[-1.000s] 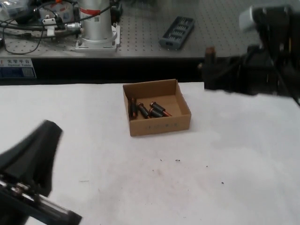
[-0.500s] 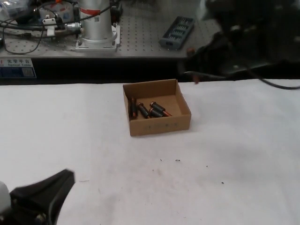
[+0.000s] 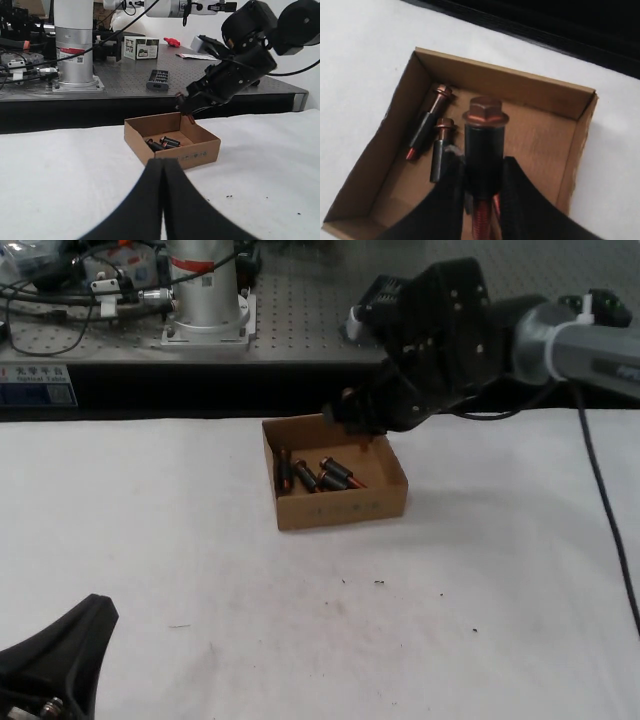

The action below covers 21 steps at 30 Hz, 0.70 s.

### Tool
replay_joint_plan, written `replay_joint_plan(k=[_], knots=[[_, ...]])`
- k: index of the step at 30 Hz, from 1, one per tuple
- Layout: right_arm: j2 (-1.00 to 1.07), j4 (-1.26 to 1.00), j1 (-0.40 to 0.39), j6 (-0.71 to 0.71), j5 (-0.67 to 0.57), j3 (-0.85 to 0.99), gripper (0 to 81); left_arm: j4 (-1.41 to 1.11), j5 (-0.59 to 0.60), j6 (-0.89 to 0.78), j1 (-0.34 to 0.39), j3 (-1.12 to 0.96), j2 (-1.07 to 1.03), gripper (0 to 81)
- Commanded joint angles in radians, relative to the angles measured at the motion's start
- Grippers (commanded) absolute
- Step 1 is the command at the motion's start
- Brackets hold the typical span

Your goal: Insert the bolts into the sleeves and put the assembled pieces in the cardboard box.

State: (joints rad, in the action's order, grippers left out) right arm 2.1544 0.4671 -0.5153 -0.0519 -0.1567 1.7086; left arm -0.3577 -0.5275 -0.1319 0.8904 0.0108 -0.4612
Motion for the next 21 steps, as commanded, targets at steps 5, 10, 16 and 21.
replay_joint_plan(k=[5, 10, 16, 21], knots=[[0.089, -0.014, 0.001, 0.001, -0.013, 0.067, 6.7, -0.019, -0.008, 0.017, 0.006, -0.011, 0.005, 0.6], [0.105, 0.000, 0.001, 0.000, -0.010, 0.067, 0.2, -0.019, -0.008, 0.020, 0.006, -0.011, 0.005, 0.6], [0.106, 0.033, 0.001, 0.000, -0.010, 0.067, 24.3, -0.019, -0.008, 0.020, 0.006, -0.011, 0.005, 0.6], [0.099, 0.040, 0.001, -0.023, -0.019, 0.067, 45.3, -0.019, -0.008, 0.031, 0.006, -0.011, 0.005, 0.6]])
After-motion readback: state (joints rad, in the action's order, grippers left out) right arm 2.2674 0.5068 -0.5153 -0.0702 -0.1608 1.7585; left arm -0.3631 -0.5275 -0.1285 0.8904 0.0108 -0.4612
